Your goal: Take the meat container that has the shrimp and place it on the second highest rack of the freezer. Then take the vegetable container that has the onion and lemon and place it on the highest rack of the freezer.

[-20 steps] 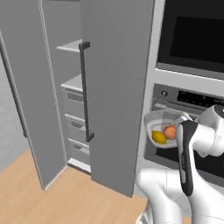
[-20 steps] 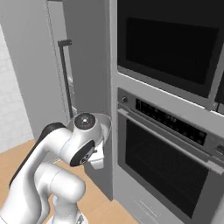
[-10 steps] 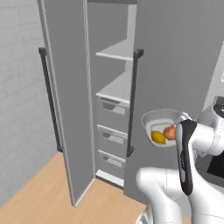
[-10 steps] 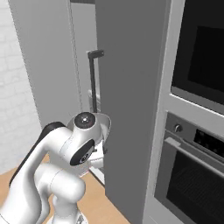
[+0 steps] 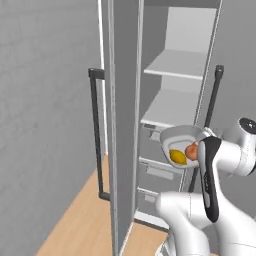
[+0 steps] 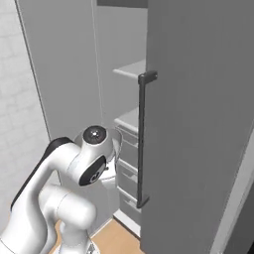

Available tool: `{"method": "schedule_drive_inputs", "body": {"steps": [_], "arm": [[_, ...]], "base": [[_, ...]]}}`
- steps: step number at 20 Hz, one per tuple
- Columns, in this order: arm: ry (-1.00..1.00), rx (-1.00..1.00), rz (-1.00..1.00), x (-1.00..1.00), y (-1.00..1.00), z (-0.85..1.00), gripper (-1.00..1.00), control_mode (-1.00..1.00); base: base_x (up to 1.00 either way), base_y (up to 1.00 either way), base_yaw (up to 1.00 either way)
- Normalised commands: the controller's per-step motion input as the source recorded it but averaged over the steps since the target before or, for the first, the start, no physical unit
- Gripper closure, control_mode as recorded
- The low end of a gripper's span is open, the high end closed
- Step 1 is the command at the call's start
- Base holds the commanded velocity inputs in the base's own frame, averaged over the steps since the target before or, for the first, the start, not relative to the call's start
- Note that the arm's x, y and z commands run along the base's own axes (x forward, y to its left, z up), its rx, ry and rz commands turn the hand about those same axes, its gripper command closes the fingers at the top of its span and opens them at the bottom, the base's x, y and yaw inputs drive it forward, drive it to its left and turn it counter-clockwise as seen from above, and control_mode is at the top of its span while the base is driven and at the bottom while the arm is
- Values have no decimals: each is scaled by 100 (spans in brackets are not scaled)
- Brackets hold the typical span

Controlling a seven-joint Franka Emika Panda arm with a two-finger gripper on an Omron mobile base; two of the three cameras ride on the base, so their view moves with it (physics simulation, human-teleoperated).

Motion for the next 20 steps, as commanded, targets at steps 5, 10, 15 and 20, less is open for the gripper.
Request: {"method": "schedule_drive_inputs", "body": {"steps": [5, 10, 15, 20], "arm": [[0, 0, 0, 0, 0, 0, 100, 100], [0, 0, 0, 0, 0, 0, 100, 100], [0, 0, 0, 0, 0, 0, 100, 100], [0, 0, 0, 0, 0, 0, 100, 100]], "base": [[63, 76, -45], [18, -18, -1], [-32, -67, 0], [31, 0, -3]]}}
